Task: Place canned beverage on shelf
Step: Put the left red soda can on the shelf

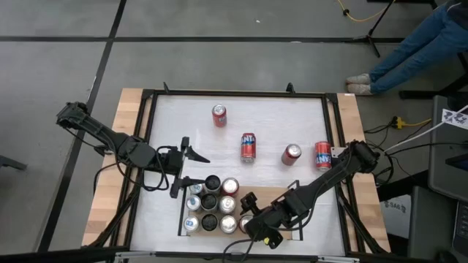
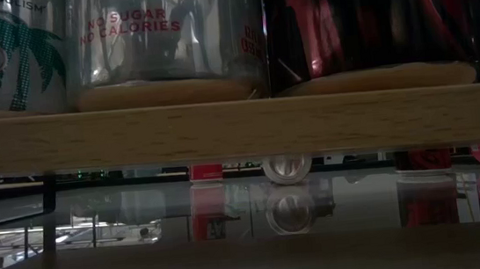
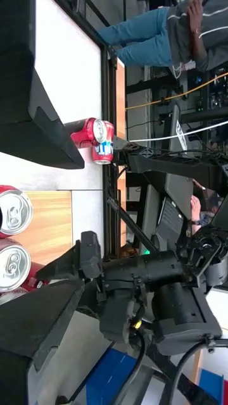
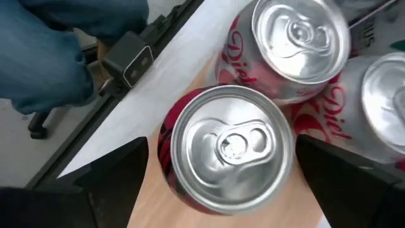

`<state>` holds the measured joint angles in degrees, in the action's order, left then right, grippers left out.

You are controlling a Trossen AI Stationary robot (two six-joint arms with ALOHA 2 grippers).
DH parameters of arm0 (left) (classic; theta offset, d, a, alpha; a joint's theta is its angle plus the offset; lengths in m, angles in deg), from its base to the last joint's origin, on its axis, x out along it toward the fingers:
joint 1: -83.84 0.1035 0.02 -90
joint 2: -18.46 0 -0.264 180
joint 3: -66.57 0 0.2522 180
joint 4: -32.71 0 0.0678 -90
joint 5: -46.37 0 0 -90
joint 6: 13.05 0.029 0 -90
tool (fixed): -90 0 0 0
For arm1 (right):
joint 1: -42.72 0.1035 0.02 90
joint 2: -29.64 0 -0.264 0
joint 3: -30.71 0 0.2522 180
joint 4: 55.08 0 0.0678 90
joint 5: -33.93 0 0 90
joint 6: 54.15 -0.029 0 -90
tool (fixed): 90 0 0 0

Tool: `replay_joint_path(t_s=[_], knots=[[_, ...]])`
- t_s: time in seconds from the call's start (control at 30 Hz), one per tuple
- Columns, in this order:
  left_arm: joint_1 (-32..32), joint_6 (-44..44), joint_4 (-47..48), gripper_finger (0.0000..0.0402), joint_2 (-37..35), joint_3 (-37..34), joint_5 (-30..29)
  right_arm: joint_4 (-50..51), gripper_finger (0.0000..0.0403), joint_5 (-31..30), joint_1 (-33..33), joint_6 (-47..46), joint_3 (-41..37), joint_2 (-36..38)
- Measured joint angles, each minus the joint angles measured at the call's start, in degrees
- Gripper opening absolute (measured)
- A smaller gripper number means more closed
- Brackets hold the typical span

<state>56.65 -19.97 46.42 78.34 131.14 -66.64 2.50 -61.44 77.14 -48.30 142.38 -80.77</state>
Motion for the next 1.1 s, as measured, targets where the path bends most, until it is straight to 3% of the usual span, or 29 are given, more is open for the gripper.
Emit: replay_joint_path(t_s=[0.57,1.1], knots=[[0.00,-0.28,-0.02,0.0293,0.00,-0.01,-0.06,-0.26,0.0388,1.58,-0.35,16.39,0.02,1.20],[0.00,-0.44,0.00,0.0293,0.00,-0.02,-0.12,-0.21,0.0388,5.93,-1.81,16.96,0.02,1.20]])
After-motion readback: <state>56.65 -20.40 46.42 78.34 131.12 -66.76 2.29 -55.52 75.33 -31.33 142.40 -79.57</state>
